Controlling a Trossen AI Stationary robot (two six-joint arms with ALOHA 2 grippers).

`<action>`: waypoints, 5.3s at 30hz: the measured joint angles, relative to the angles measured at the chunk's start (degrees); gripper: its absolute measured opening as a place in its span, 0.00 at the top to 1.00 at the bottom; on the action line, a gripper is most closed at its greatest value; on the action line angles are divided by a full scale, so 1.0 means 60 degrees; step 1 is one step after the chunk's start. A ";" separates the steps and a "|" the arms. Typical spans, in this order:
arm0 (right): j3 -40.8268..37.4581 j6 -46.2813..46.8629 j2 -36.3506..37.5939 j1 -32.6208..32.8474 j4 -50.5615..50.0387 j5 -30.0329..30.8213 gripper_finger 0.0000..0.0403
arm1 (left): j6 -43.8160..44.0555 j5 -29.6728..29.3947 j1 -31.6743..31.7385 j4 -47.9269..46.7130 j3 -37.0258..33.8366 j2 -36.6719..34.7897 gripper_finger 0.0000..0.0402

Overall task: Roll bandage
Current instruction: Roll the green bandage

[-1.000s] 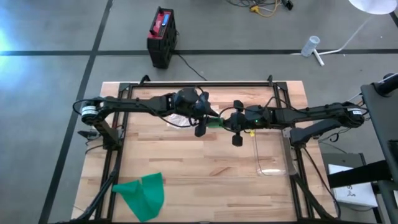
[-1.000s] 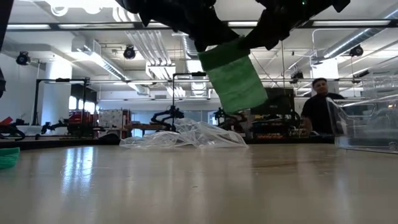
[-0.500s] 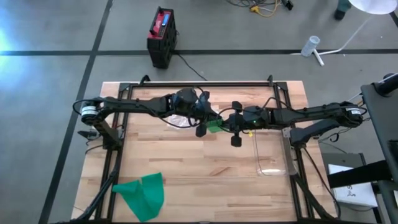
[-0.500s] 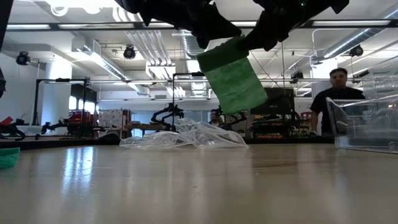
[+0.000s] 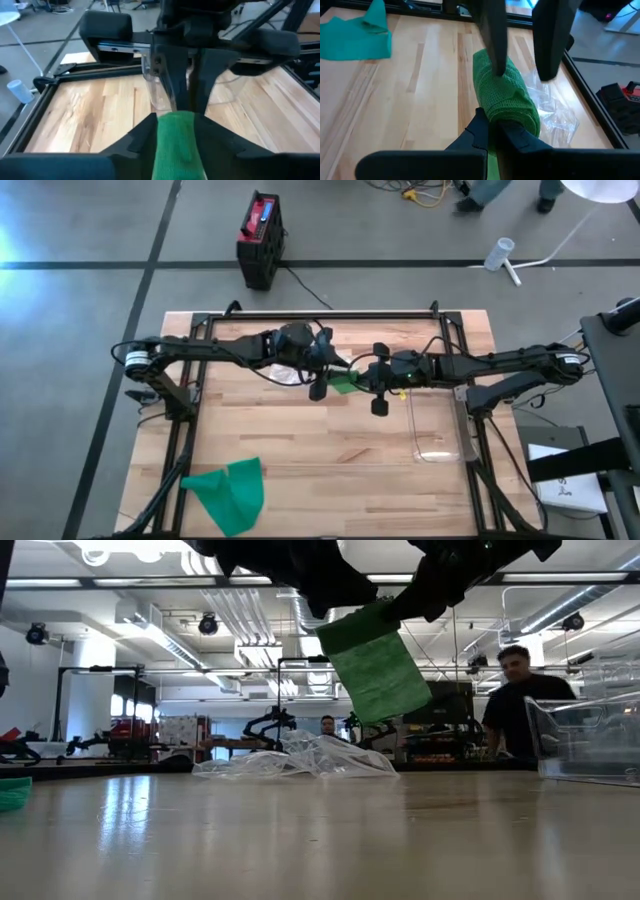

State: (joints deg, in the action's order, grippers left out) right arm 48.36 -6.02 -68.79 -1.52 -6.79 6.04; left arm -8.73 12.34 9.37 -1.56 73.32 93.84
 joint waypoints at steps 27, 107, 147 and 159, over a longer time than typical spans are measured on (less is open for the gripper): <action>-0.0007 -0.0007 0.0000 -0.0003 0.0039 0.0000 0.99 | -0.0571 -0.0262 -0.0235 0.0542 0.0000 0.0394 1.00; 0.0780 -0.0503 0.0714 0.0120 0.2701 -0.0555 0.99 | 0.0205 -0.1202 0.0502 0.5439 -0.5141 -0.3632 0.36; 0.0780 -0.0273 0.0681 -0.0004 0.2042 -0.0086 0.99 | 0.1068 -0.1935 0.0388 0.7599 -0.5548 -0.1819 0.32; 0.0780 -0.0250 0.0681 0.0022 0.1908 -0.0597 0.99 | 0.0002 -0.1439 0.0448 0.6724 -0.4442 -0.1297 0.95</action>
State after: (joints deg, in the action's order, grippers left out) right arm 53.04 -7.52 -64.71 -1.39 4.66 2.46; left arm -8.72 3.70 12.05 38.78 46.67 86.06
